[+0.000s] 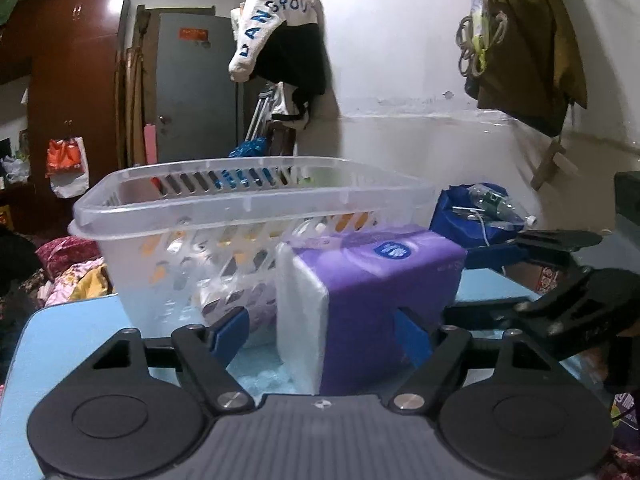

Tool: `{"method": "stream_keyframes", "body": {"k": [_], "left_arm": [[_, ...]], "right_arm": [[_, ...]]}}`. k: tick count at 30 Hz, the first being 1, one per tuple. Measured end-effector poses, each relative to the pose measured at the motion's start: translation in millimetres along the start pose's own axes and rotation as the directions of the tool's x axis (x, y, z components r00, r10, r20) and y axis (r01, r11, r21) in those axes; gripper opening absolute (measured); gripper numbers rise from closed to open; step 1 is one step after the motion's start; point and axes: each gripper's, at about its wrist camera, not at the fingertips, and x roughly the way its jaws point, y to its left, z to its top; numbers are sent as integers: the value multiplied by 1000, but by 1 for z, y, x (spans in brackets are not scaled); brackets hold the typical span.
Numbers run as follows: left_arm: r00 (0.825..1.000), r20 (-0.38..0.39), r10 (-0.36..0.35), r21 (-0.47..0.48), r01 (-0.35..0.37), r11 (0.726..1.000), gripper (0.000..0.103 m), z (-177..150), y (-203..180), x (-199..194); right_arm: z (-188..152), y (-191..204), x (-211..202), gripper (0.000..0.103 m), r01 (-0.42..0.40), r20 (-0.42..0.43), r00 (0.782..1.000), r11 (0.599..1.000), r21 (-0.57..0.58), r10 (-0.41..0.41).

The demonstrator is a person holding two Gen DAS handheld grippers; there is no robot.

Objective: Organize objects
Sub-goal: 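Close the left gripper on the purple tissue pack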

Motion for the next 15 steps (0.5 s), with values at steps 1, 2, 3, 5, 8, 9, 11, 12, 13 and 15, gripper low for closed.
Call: {"method": "stream_keyframes", "body": {"k": [1, 2, 3, 5, 8, 9, 11, 12, 13, 15], "left_arm": [[1000, -1, 4, 6, -4, 1000, 82, 0, -2, 1], [1000, -5, 6, 13, -6, 1000, 82, 1, -4, 3], [1000, -12, 3, 19, -3, 1000, 82, 1, -6, 6], [999, -31, 5, 28, -4, 1000, 83, 3, -10, 13], [999, -47, -2, 38, 4, 999, 82, 3, -14, 20], [999, -46, 5, 41, -4, 999, 81, 3, -15, 20], [999, -43, -12, 40, 14, 999, 74, 2, -15, 19], [999, -39, -15, 36, 16, 999, 74, 1, -15, 18], [999, -36, -13, 39, 14, 999, 73, 0, -15, 17], [1000, -30, -6, 50, 7, 999, 70, -1, -16, 15]], "right_arm": [[-2, 1, 1, 88, 3, -7, 1000, 1000, -12, -3], [-5, 2, 2, 86, 3, -10, 1000, 1000, -17, -3], [-7, 2, 4, 84, -7, -14, 1000, 1000, -22, 7], [-8, 0, 8, 81, -21, -21, 1000, 999, -27, 20], [-9, -2, 15, 74, -33, -39, 999, 999, -36, 32], [-10, -4, 16, 71, -47, -40, 998, 998, -30, 46], [-12, -7, 14, 61, -84, -38, 996, 996, -14, 83], [-12, -7, 12, 60, -82, -37, 996, 997, -16, 81], [-13, -7, 11, 60, -79, -36, 996, 997, -22, 78], [-14, -6, 9, 58, -75, -31, 997, 997, -27, 74]]}}
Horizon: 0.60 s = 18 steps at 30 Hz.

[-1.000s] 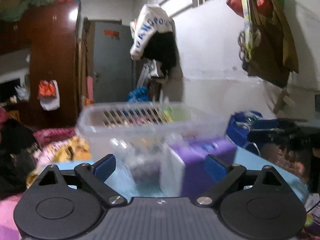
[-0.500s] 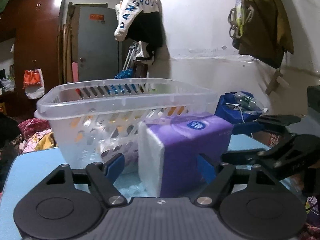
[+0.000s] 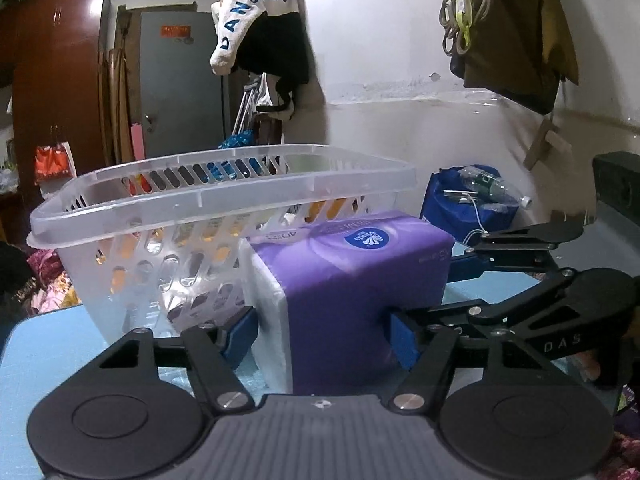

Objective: Organize objects
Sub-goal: 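Close the left gripper on the purple tissue pack, then lift the purple tissue pack with the left gripper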

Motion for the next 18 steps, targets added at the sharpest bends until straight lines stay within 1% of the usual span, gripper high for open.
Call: {"method": "stream_keyframes", "body": {"k": [3, 6, 10, 14, 18], "left_arm": [[1000, 22, -3, 10, 2, 1000, 67, -1, -1, -7], [998, 46, -32, 8, 31, 999, 65, -3, 0, -16], [994, 90, -61, -9, 62, 998, 64, -7, 0, -33], [983, 170, -72, 5, 72, 997, 64, -7, -7, -60], [969, 241, -60, 44, 51, 998, 64, 5, -18, -89]], "right_arm": [[-1, 0, -4, 57, 5, 13, 1000, 1000, 5, -5], [-1, 1, -12, 57, -5, 31, 1000, 1000, 9, 4], [2, 11, -23, 56, 10, 55, 998, 1000, -26, -8], [8, 30, -43, 55, 41, 103, 994, 997, -68, -34], [22, 44, -64, 53, 50, 161, 986, 994, -94, -35]]}}
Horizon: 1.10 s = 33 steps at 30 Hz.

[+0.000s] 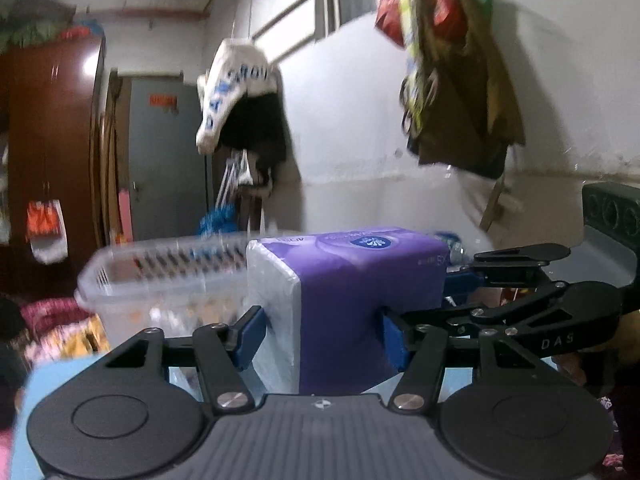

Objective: Organize objects
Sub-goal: 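Lift the purple tissue pack with the left gripper, then carry the tissue pack over the basket and open the left gripper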

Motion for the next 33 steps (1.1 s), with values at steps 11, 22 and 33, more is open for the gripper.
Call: {"method": "stream_keyframes", "body": {"k": [11, 22, 33], "left_arm": [[991, 127, 32, 82, -43, 996, 64, 86, -3, -18], [995, 53, 85, 9, -86, 996, 62, 105, 65, 70], [986, -28, 165, -88, -167, 982, 62, 82, 101, 112]], "right_arm": [[79, -2, -9, 53, 43, 131, 991, 996, -75, -33], [96, -42, 82, 52, 71, 80, 994, 997, 5, -71], [74, -36, 129, 50, 105, -13, 994, 994, 8, -105]]}}
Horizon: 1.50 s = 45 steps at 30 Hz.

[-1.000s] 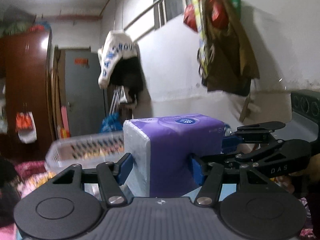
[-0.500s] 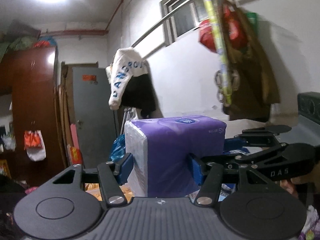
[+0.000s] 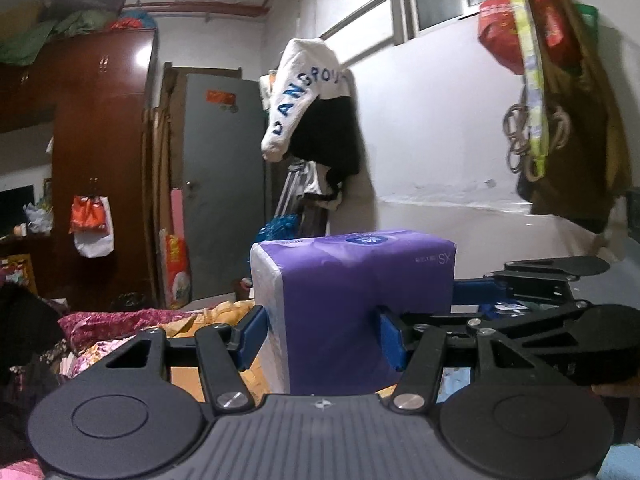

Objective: Organize objects
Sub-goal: 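Carry the tissue pack over the basket and open the left gripper, then close the left gripper on the clear plastic bag beside the basket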

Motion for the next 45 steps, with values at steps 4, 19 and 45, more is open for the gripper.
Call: {"method": "stream_keyframes", "body": {"k": [4, 19, 45], "left_arm": [[1000, -13, 11, 10, -11, 1000, 61, -7, 0, 12], [999, -13, 42, 34, -41, 999, 90, -17, 9, -4], [945, -324, -44, -128, 3, 992, 97, -139, 4, -86]], "right_arm": [[-9, -4, 4, 49, 16, -10, 1000, 1000, 18, -16], [-22, -20, -13, 99, 78, -13, 997, 997, 20, -78], [-138, -34, -114, 103, 49, -292, 954, 932, 358, 62]]}}
